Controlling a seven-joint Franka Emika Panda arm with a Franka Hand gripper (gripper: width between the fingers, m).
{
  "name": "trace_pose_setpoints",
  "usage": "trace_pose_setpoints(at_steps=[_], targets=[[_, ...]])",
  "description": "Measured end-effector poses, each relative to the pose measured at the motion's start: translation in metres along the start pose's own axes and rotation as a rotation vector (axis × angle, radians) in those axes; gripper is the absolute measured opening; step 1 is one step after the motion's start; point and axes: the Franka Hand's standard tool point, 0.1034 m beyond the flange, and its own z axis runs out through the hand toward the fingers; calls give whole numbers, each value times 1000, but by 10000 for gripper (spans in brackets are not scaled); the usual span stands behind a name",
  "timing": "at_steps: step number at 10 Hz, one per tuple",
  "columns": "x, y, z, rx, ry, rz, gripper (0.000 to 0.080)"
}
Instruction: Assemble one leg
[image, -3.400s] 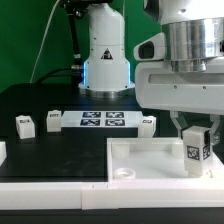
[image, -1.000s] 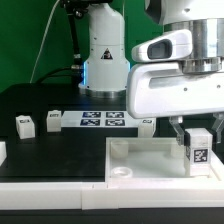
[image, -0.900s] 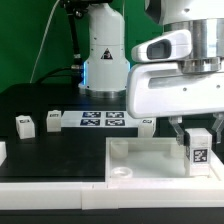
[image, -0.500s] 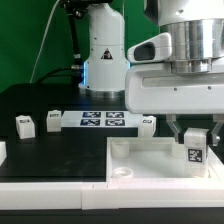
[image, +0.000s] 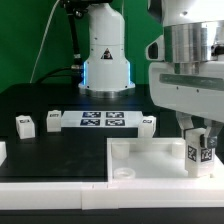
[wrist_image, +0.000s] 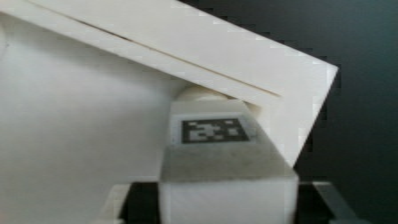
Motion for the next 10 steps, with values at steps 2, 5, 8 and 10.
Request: trace_pose_setpoints(at_steps=[2,5,8,10], targets=[[1,0,0,3,-15,107,294],[0,0,0,3,-15,29,491],[-6,-2,-1,-8,0,-309,639],[-4,-2,-1,-15,1,-588,648]])
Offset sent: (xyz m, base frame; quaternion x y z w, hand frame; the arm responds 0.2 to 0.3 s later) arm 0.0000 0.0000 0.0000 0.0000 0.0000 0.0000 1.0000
